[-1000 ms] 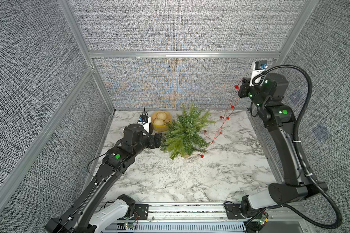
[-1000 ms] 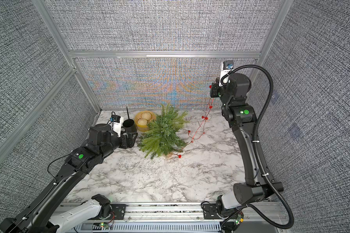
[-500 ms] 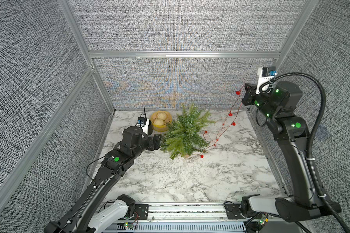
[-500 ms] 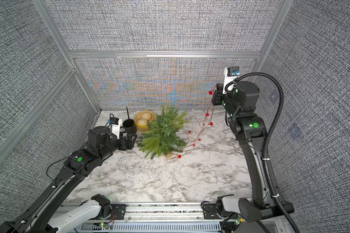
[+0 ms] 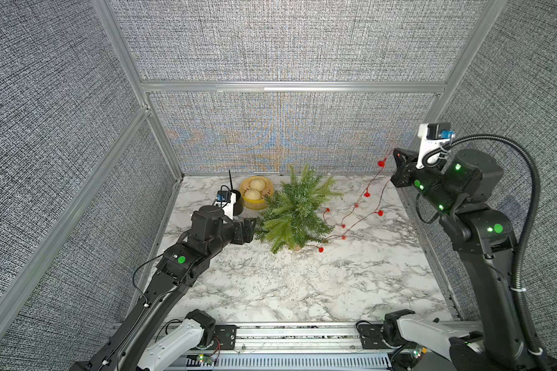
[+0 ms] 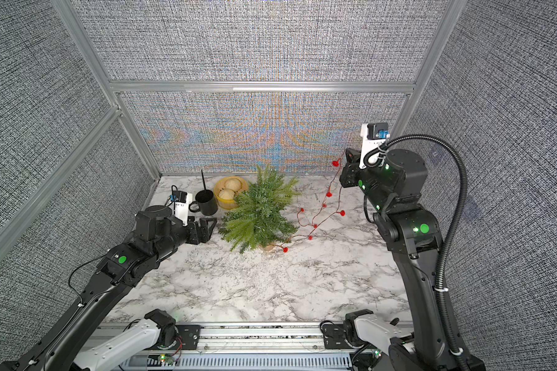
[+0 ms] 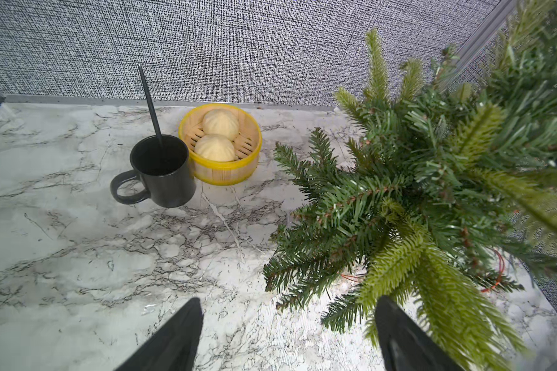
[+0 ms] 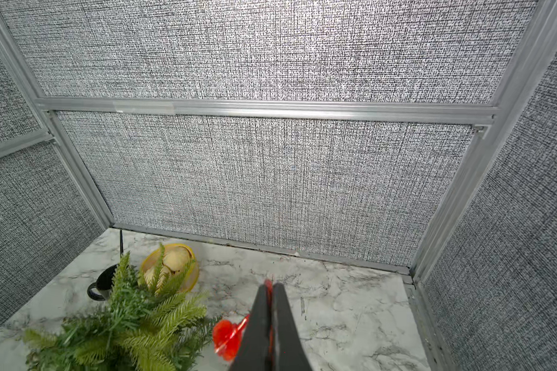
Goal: Remove string lights from the small christmas tree
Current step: Place the light string at the center of the board.
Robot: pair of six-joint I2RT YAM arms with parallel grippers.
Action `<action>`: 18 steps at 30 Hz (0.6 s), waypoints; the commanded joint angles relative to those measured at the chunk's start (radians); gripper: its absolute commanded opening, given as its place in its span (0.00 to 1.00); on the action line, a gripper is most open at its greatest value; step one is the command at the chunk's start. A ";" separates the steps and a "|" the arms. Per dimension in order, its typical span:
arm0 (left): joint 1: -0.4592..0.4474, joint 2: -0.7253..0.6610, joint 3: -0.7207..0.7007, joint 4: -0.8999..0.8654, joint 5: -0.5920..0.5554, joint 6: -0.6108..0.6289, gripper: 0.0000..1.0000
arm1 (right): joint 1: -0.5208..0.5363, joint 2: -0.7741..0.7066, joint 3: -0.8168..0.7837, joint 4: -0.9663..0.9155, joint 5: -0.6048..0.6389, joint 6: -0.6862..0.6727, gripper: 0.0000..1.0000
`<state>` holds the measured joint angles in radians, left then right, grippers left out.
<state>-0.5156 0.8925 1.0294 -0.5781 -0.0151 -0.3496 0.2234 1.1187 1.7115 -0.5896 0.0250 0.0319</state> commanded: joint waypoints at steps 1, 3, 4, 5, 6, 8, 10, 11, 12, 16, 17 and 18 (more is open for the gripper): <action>0.001 -0.007 -0.007 0.001 0.016 -0.012 0.84 | 0.006 -0.031 -0.027 -0.045 0.012 0.022 0.00; 0.002 -0.007 -0.009 0.002 0.025 -0.014 0.84 | 0.010 -0.052 -0.049 -0.065 0.020 0.030 0.00; 0.002 -0.007 -0.010 0.001 0.031 -0.015 0.84 | 0.011 -0.063 -0.064 -0.077 0.034 0.036 0.00; 0.001 -0.009 -0.009 0.001 0.033 -0.014 0.84 | 0.011 -0.071 -0.077 -0.086 0.049 0.037 0.00; 0.001 -0.011 -0.010 0.003 0.035 -0.016 0.85 | 0.012 -0.080 -0.092 -0.099 0.081 0.039 0.00; 0.002 -0.017 -0.015 0.006 0.035 -0.016 0.84 | 0.011 -0.090 -0.129 -0.123 0.168 0.055 0.00; 0.002 -0.020 -0.021 0.011 0.035 -0.017 0.85 | 0.011 -0.101 -0.199 -0.115 0.209 0.081 0.00; 0.003 -0.019 -0.023 0.015 0.034 -0.017 0.85 | 0.011 -0.104 -0.234 -0.105 0.211 0.092 0.00; 0.002 -0.017 -0.025 0.017 0.036 -0.018 0.85 | 0.011 -0.103 -0.272 -0.091 0.214 0.102 0.00; 0.002 -0.010 -0.025 0.018 0.044 -0.020 0.84 | 0.005 -0.064 -0.387 -0.049 0.211 0.129 0.00; 0.002 -0.012 -0.028 0.016 0.044 -0.018 0.84 | 0.003 -0.051 -0.403 -0.044 0.210 0.134 0.00; 0.002 -0.013 -0.029 0.012 0.041 -0.018 0.85 | -0.001 -0.036 -0.422 -0.032 0.208 0.139 0.00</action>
<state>-0.5148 0.8810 1.0027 -0.5758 0.0216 -0.3676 0.2276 1.0664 1.3163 -0.6735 0.2100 0.1360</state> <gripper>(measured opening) 0.845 0.052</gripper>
